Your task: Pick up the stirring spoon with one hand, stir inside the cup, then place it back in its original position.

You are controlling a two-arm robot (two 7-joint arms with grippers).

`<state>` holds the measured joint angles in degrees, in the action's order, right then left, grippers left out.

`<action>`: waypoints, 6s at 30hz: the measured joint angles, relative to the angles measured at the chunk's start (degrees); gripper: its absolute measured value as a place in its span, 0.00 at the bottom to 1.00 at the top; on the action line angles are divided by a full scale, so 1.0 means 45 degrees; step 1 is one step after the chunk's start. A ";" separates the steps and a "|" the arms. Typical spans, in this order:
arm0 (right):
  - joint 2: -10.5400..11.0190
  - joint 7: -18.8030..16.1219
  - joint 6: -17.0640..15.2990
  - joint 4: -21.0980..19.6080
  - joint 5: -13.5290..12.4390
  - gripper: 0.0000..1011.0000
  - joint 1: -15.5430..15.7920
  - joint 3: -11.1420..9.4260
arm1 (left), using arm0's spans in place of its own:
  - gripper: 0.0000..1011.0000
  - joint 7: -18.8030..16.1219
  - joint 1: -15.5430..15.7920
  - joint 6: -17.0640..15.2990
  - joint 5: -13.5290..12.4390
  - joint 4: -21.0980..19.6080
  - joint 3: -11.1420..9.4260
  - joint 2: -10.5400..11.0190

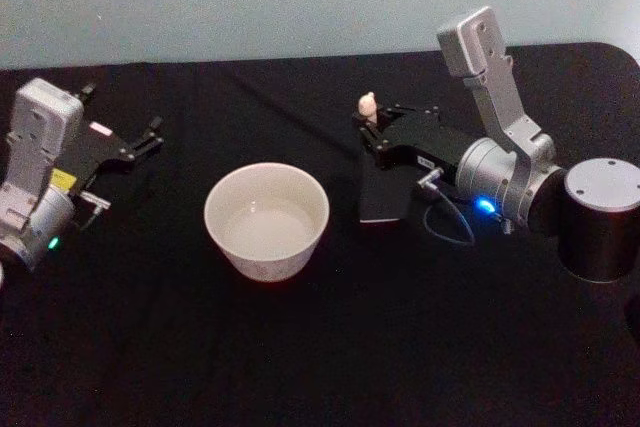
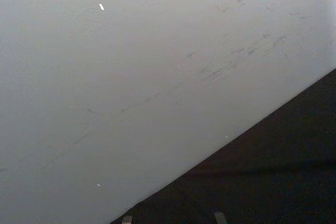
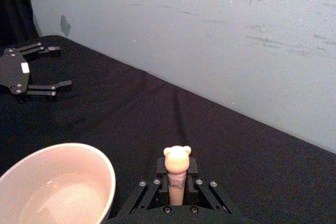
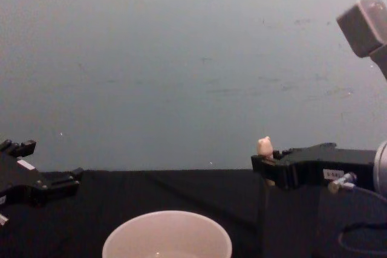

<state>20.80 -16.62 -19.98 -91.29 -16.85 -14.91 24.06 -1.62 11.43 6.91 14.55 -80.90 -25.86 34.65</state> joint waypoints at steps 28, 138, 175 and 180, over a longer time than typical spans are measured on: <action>-0.0046 0.0273 0.0088 -0.2744 -0.1427 0.19 0.0818 -0.1707 | 0.99 0.0000 0.0001 0.0000 0.0000 0.0000 0.0001 0.0000; -0.0973 -0.1822 0.4858 -0.0146 0.0261 0.19 0.1937 0.1260 | 0.99 0.0000 0.0000 0.0000 0.0000 0.0000 0.0000 0.0000; -0.1226 -0.1451 0.4786 0.0540 0.0372 0.19 0.1555 0.0573 | 0.99 0.0000 0.0001 0.0000 0.0000 0.0000 0.0000 0.0000; -0.0958 -0.1614 0.4712 0.0131 0.0218 0.19 0.1862 0.0576 | 0.99 -0.0001 0.0000 0.0000 0.0000 0.0001 0.0000 0.0000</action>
<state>16.49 -23.88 1.23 -90.70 -15.87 -6.54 26.65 -1.62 11.43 6.91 14.55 -80.90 -25.86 34.65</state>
